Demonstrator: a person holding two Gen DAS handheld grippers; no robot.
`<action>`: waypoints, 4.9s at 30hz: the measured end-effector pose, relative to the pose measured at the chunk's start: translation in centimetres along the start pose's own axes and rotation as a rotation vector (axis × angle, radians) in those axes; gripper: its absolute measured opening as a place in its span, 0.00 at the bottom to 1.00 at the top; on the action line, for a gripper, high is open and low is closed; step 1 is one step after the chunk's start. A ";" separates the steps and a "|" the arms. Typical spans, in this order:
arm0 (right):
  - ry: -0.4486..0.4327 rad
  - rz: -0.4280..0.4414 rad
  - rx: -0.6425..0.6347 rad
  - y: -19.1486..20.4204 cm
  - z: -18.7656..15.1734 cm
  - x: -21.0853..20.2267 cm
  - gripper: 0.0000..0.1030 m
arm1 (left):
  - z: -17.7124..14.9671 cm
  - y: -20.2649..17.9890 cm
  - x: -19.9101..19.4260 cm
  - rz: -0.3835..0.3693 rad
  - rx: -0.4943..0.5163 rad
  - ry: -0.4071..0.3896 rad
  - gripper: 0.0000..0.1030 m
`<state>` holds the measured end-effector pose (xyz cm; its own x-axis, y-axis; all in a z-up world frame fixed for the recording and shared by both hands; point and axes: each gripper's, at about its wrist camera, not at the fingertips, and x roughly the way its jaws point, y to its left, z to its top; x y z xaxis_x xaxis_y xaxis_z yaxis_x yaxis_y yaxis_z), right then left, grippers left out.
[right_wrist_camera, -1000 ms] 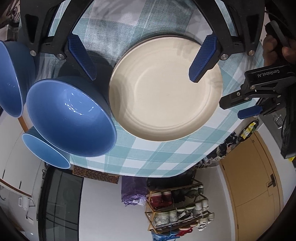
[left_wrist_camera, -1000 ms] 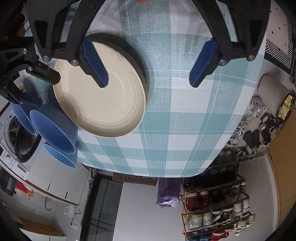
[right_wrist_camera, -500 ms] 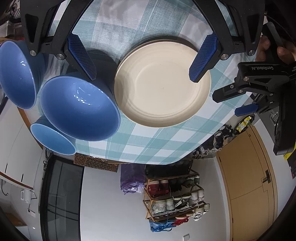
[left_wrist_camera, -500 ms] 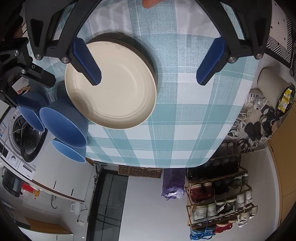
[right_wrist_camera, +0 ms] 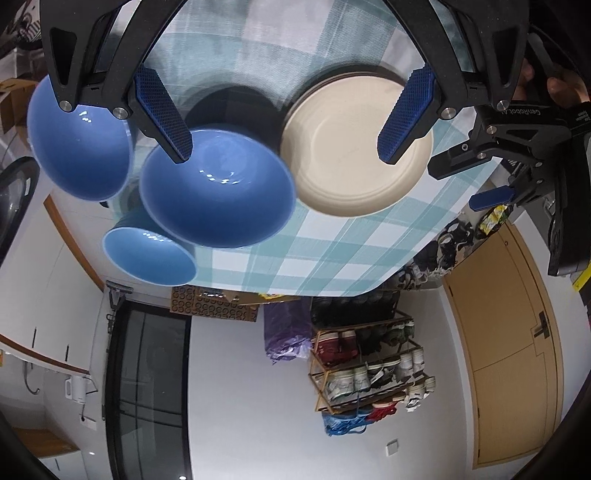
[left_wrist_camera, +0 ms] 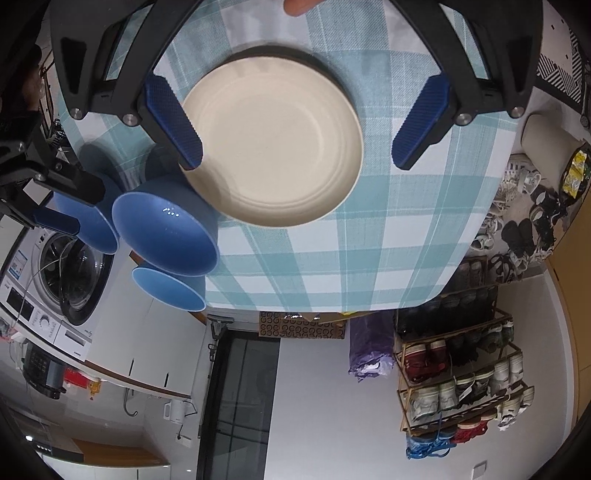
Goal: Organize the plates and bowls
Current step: 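Withdraw both tools from the plate stack and move toward the blue bowls, then close the right tool on one blue bowl rim while the left tool grips another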
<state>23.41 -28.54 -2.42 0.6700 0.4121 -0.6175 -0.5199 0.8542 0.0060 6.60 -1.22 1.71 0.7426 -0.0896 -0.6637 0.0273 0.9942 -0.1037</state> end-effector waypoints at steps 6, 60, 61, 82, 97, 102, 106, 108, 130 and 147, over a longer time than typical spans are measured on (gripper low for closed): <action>-0.019 -0.037 0.018 -2.4 1.3 -1.5 0.99 | 1.6 -1.8 0.1 -0.023 0.029 -0.019 1.00; -0.047 -0.223 0.122 -18.9 10.7 -3.5 0.99 | 14.6 -11.1 9.1 -0.104 0.168 0.012 1.00; -0.042 -0.227 0.125 -19.2 10.9 -3.2 0.99 | 14.9 -11.3 9.4 -0.104 0.171 0.012 1.00; 0.074 -0.222 0.187 -23.7 11.9 3.1 0.99 | 17.9 -13.5 15.4 -0.097 0.193 0.063 1.00; 0.127 -0.212 0.230 -25.7 11.8 7.4 0.99 | 18.3 -14.4 19.4 -0.098 0.189 0.110 1.00; 0.146 -0.185 0.258 -26.4 11.6 9.0 0.99 | 18.2 -14.6 21.1 -0.091 0.182 0.131 1.00; 0.162 -0.183 0.271 -26.9 11.3 10.2 0.99 | 18.2 -14.6 22.4 -0.096 0.172 0.154 1.00; 0.175 -0.179 0.279 -27.1 11.1 11.0 0.99 | 18.1 -14.6 22.8 -0.088 0.173 0.160 1.00; 0.259 -0.163 0.300 -28.3 10.1 16.0 0.78 | 17.3 -16.0 26.0 -0.134 0.214 0.219 0.85; 0.290 -0.175 0.263 -28.1 9.4 16.8 0.37 | 16.7 -16.7 26.6 -0.160 0.244 0.251 0.27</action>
<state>54.20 -42.63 -5.55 0.5397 0.1800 -0.8224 -0.2339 0.9705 0.0589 37.05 -19.26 -1.84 0.5297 -0.2259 -0.8175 0.3105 0.9486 -0.0610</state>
